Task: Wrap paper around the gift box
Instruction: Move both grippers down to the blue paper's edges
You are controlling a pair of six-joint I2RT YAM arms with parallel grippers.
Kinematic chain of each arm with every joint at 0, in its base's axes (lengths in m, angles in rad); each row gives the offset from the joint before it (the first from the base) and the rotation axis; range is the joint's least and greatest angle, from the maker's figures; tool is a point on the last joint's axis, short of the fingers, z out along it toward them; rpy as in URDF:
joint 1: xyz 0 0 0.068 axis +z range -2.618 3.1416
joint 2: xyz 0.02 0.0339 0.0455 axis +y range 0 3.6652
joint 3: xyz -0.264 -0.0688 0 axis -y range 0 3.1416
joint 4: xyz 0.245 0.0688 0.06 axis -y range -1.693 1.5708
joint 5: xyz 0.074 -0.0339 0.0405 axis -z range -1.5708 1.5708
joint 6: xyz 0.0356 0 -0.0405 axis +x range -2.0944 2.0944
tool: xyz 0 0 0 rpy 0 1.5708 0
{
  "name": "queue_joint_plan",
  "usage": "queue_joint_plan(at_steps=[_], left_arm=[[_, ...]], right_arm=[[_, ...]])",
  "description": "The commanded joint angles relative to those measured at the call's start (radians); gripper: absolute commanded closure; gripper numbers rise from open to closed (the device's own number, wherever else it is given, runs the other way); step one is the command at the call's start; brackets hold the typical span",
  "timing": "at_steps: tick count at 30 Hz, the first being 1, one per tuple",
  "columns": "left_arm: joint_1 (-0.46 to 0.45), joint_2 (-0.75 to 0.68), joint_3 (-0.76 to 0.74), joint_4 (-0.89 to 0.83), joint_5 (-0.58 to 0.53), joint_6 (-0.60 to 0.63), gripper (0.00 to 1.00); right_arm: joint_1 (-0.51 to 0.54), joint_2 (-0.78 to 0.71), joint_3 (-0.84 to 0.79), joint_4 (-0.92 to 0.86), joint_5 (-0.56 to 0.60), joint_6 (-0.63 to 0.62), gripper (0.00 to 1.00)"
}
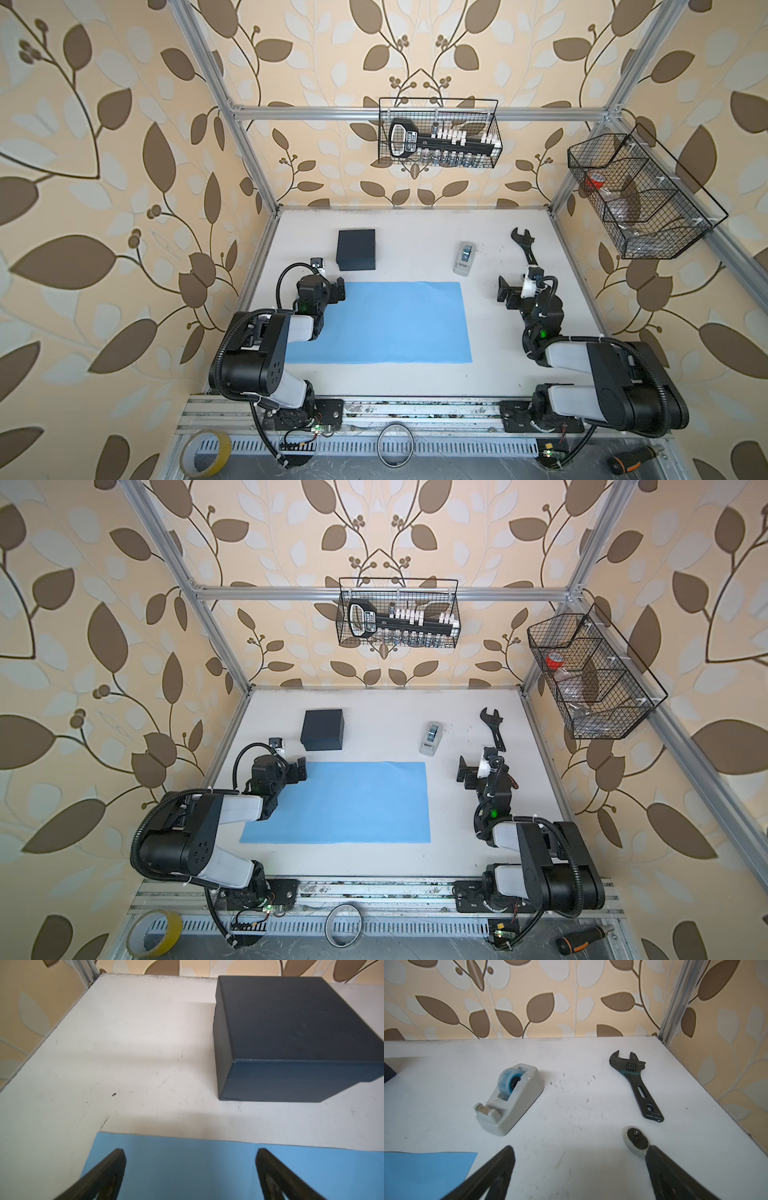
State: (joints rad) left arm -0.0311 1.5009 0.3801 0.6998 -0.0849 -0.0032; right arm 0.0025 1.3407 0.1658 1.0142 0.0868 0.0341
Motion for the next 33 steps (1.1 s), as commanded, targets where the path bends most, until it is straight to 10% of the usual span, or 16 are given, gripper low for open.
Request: queue_joint_plan(at_steps=[1, 8, 14, 19, 25, 33], left_arm=[[0.004, -0.019, 0.015, 0.018, -0.011, -0.010, 0.01], [0.003, -0.248, 0.163, -0.424, -0.119, -0.188, 0.01], [-0.027, -0.398, 0.189, -0.591, 0.005, -0.492, 0.01], [-0.066, -0.502, 0.110, -0.540, 0.322, -0.756, 0.02], [-0.169, -0.513, 0.183, -0.818, 0.410, -0.698, 0.04], [-0.186, -0.440, 0.180, -0.851, 0.444, -0.682, 0.07]], right_arm=[[0.018, -0.027, -0.003, 0.015, 0.074, 0.000, 0.00], [0.053, -0.425, 0.045, -0.386, 0.317, 0.181, 0.05], [0.101, -0.600, 0.158, -0.780, 0.205, 0.443, 0.14], [0.398, -0.464, 0.276, -0.984, 0.184, 0.388, 0.14], [0.636, -0.148, 0.503, -1.199, 0.133, 0.314, 0.16], [0.527, 0.069, 0.601, -1.227, 0.096, 0.283, 0.19]])
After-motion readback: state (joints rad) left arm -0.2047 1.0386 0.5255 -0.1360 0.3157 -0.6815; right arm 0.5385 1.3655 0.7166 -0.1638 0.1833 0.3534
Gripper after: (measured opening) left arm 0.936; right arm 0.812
